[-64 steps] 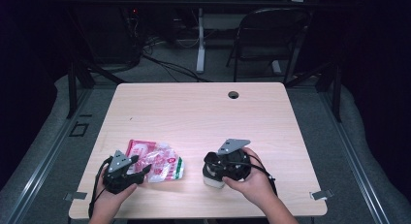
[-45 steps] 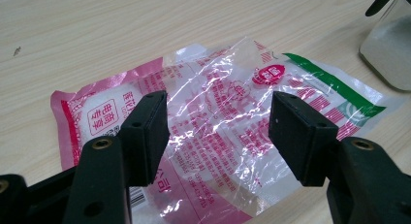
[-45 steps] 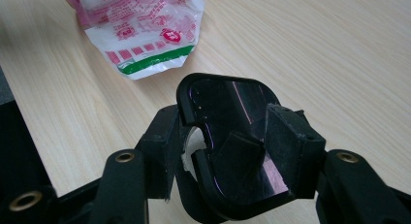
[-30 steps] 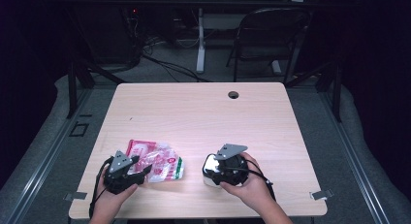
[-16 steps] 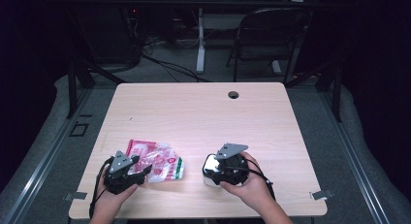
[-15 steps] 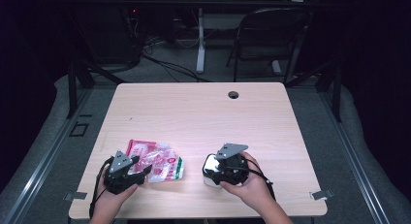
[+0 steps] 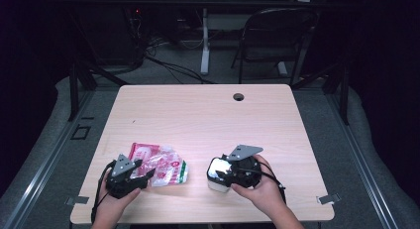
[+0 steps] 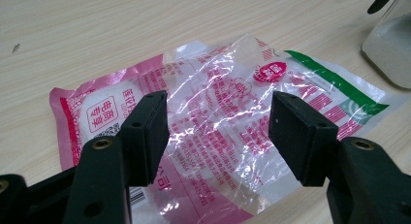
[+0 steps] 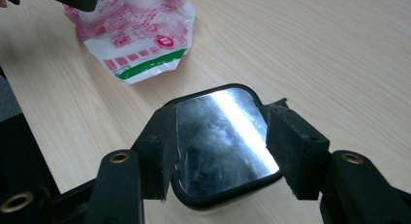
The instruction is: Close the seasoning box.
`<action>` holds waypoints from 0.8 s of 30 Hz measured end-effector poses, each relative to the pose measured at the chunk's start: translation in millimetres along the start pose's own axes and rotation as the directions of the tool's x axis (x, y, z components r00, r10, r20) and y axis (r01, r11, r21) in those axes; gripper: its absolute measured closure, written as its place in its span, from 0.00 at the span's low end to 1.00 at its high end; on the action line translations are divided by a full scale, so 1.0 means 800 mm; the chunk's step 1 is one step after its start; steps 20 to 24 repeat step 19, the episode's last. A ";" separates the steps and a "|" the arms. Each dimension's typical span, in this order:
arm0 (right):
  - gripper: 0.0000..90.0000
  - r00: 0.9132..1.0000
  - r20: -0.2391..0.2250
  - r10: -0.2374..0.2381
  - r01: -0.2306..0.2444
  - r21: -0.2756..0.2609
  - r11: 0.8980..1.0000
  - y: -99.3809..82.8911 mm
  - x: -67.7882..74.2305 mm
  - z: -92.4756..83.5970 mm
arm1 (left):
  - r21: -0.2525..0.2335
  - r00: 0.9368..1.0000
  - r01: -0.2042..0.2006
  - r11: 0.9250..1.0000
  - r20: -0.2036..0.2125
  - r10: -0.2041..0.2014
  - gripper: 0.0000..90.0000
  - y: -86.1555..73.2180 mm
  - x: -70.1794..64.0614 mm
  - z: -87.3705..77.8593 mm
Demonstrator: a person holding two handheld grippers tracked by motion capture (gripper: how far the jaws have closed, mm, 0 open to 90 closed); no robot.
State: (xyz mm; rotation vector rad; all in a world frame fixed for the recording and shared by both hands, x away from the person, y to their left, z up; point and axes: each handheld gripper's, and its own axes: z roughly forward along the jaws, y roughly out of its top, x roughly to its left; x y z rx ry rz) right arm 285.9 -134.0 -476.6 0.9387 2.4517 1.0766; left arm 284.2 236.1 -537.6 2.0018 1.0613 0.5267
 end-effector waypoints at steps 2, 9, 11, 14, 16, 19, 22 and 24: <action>0.50 1.000 0.007 0.011 -0.011 -0.006 1.000 -0.004 -0.005 -0.004 | -0.002 1.000 -0.001 1.000 -0.001 0.001 0.44 0.000 0.000 0.000; 0.50 0.997 0.029 0.069 -0.068 -0.029 0.997 -0.021 -0.020 -0.019 | 0.001 1.000 0.002 1.000 -0.003 -0.002 0.44 -0.001 0.001 0.001; 0.50 0.996 0.032 0.087 -0.086 -0.031 0.996 -0.026 -0.024 -0.023 | 0.001 1.000 0.003 1.000 -0.003 -0.003 0.44 -0.001 0.001 0.001; 0.50 0.993 0.036 0.115 -0.114 -0.041 0.993 -0.036 -0.029 -0.027 | 0.002 1.000 0.000 1.000 -0.004 0.000 0.44 -0.001 0.002 0.000; 0.49 0.990 0.044 0.132 -0.130 -0.045 0.990 -0.042 -0.032 -0.029 | -0.002 1.000 0.005 1.000 -0.009 -0.005 0.44 -0.001 0.002 0.000; 0.49 0.987 0.050 0.153 -0.151 -0.047 0.987 -0.051 -0.036 -0.030 | -0.002 1.000 0.011 1.000 -0.010 -0.011 0.44 -0.001 0.004 0.000; 0.49 0.987 0.050 0.153 -0.151 -0.047 0.987 -0.051 -0.036 -0.030 | -0.002 1.000 0.011 1.000 -0.010 -0.011 0.44 -0.001 0.004 0.000; 0.49 0.987 0.050 0.153 -0.151 -0.047 0.987 -0.051 -0.036 -0.030 | -0.002 1.000 0.011 1.000 -0.010 -0.011 0.44 -0.001 0.004 0.000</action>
